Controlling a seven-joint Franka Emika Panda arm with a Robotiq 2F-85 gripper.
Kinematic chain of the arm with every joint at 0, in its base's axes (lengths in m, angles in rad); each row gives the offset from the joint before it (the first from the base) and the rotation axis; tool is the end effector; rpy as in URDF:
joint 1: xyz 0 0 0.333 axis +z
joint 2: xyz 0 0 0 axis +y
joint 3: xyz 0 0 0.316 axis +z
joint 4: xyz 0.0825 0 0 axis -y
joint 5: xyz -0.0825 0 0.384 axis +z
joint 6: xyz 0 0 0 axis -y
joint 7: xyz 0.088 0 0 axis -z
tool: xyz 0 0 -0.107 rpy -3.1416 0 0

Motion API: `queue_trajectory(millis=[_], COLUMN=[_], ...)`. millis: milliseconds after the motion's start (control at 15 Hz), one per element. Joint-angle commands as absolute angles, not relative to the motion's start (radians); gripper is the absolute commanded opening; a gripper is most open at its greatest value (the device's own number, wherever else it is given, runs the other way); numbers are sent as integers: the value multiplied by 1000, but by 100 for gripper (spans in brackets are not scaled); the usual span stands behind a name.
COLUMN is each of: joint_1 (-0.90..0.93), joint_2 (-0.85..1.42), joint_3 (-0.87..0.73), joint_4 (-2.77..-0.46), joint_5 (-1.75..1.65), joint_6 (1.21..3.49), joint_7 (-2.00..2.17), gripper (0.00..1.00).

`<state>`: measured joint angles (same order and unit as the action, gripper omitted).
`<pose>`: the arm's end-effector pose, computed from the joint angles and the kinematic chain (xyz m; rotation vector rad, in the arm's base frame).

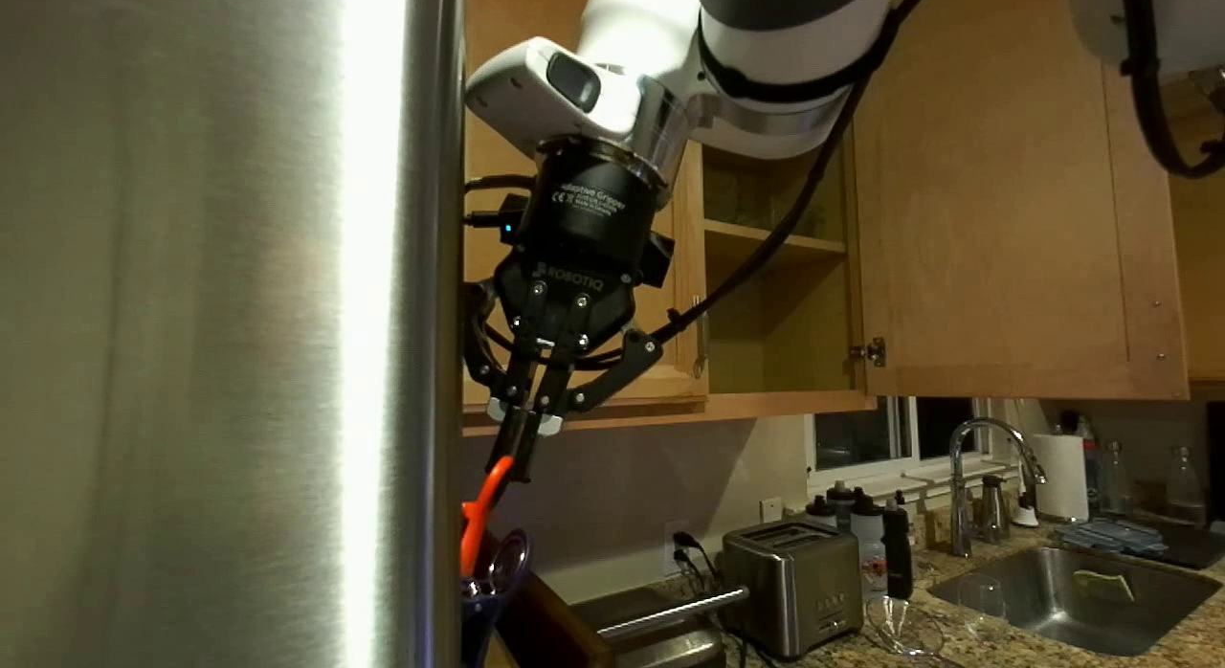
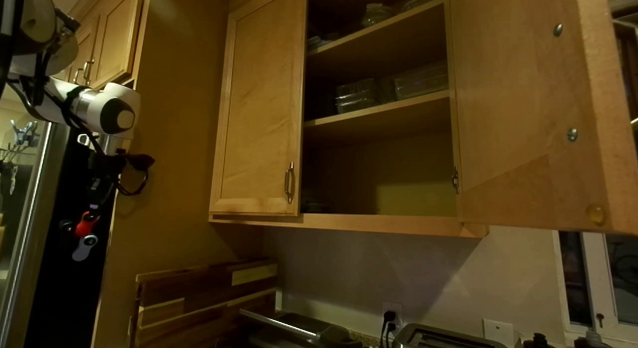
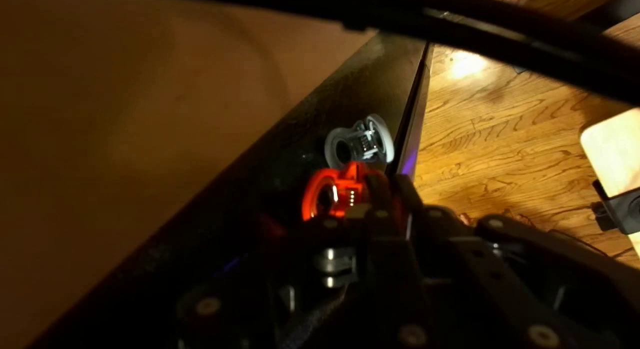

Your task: Open the cupboard, take the orange clamp and put it inside

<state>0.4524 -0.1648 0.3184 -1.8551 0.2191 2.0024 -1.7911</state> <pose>0.3695 0.3944 0.6156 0.9667 2.9311 0.5354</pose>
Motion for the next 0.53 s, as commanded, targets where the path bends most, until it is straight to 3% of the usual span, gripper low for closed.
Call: queue_trajectory(millis=[0, 467], joint_1=[443, 417], joint_2=[-140, -175], joint_3=[318, 318], joint_4=[-1833, -1837], joint_5=[282, 358], joint_6=[2007, 2035], joint_7=[-1852, -1790], gripper=[6, 6])
